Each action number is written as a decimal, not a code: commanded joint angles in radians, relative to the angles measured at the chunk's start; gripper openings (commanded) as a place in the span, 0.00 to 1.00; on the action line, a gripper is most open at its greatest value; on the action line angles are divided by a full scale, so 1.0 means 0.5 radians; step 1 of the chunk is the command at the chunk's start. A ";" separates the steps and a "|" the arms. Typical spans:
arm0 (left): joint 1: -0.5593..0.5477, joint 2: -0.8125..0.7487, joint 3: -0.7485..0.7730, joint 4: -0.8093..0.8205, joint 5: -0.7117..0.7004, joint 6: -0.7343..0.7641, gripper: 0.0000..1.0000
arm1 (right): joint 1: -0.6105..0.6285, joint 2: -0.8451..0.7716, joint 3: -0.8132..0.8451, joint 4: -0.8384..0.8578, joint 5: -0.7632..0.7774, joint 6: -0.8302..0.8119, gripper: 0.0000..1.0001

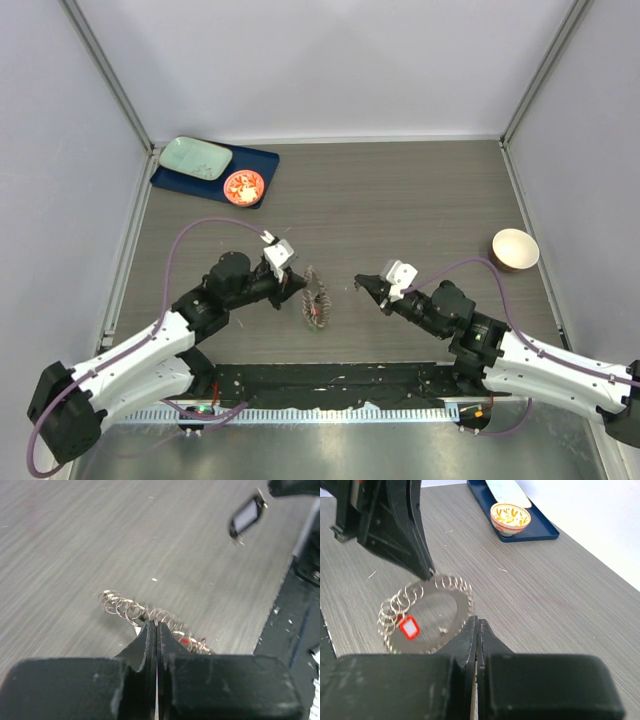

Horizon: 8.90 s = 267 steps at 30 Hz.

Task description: Put the keys on the keyring

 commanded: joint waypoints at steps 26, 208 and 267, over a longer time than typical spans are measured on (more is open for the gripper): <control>-0.161 1.905 1.501 -0.871 -0.054 0.476 0.00 | 0.006 -0.354 -0.230 0.244 0.746 0.148 0.01; -0.444 -0.286 -0.239 0.053 -2.033 -0.233 0.94 | -0.613 1.358 0.519 -0.235 -0.585 0.369 0.61; -0.444 -0.442 -0.316 0.093 -1.984 -0.199 0.94 | -0.528 2.079 0.841 -0.185 -0.859 0.345 0.25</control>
